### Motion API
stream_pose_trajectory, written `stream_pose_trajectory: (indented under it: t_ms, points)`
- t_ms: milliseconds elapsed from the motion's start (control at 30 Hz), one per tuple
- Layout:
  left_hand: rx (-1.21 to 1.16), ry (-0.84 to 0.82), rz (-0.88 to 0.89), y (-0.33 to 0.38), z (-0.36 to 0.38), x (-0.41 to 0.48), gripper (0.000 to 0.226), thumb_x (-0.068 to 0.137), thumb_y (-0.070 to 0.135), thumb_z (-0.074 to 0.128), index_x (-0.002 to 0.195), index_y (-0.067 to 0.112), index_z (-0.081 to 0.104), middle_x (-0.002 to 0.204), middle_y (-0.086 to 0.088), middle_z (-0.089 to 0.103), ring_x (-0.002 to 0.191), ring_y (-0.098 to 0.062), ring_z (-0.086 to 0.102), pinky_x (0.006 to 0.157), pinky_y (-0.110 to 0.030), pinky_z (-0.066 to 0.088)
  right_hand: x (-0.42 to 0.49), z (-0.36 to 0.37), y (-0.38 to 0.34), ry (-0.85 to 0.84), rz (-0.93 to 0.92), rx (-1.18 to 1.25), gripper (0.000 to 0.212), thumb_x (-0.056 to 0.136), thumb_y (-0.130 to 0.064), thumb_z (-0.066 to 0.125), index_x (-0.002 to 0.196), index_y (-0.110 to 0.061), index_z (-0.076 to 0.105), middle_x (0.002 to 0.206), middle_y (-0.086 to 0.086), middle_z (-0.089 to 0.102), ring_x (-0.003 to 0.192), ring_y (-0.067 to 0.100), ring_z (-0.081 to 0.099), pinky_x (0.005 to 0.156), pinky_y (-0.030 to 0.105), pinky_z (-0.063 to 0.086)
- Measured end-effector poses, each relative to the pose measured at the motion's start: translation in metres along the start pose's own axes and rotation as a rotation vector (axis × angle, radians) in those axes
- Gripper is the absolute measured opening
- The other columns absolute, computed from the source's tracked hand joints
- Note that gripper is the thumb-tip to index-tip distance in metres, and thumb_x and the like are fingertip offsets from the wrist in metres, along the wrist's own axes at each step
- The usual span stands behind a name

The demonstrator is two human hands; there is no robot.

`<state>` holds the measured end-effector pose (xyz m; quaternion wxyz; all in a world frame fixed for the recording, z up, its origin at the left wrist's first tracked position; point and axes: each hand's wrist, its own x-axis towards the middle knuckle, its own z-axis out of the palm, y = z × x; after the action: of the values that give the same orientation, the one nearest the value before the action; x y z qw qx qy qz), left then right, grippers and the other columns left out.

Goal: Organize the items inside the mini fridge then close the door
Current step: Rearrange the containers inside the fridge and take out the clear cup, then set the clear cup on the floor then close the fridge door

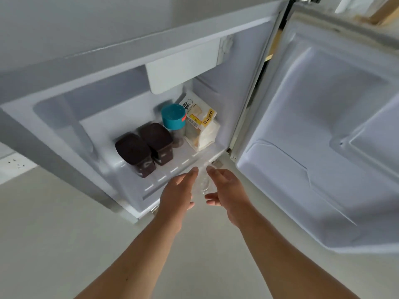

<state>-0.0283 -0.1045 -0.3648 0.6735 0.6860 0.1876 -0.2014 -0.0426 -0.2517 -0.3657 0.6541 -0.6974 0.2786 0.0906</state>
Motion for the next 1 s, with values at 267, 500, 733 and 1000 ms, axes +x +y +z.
stream_pose_trajectory:
  t_ms: [267,500,733,1000]
  points:
    - [0.069,0.0,0.048,-0.025,0.007,-0.09,0.056,0.068,0.086,0.062,0.11,0.05,0.067,0.111,0.016,0.067,0.099,-0.014,0.071,0.076,-0.034,0.063,-0.084,-0.033,0.026,0.005,-0.026,0.023,0.04,0.086,-0.068,0.068,0.105,-0.033,0.067,0.111,-0.002,0.072,0.073,0.025,0.08,0.074,0.047,0.067]
    - [0.077,0.018,0.049,-0.05,-0.002,-0.149,0.059,0.069,0.086,0.063,0.109,0.043,0.069,0.111,0.01,0.072,0.096,-0.015,0.074,0.076,-0.035,0.064,-0.142,-0.044,0.046,-0.02,-0.056,-0.001,0.041,0.085,-0.069,0.067,0.106,-0.034,0.068,0.105,-0.005,0.074,0.071,0.022,0.079,0.071,0.041,0.068]
    - [0.05,0.021,0.012,-0.076,-0.025,-0.17,0.047,0.073,0.081,0.065,0.102,0.044,0.067,0.109,0.011,0.073,0.096,-0.015,0.074,0.069,-0.03,0.061,-0.171,-0.025,0.069,-0.01,-0.019,-0.028,0.046,0.084,-0.069,0.066,0.11,-0.03,0.067,0.106,-0.004,0.075,0.071,0.022,0.079,0.072,0.043,0.068]
    - [-0.011,0.029,-0.039,-0.098,-0.087,-0.156,0.045,0.072,0.08,0.067,0.106,0.051,0.068,0.117,0.018,0.071,0.103,-0.015,0.072,0.075,-0.032,0.062,-0.167,0.04,0.088,-0.061,0.021,-0.037,0.06,0.077,-0.073,0.065,0.119,-0.029,0.065,0.114,-0.004,0.073,0.072,0.021,0.079,0.071,0.037,0.067]
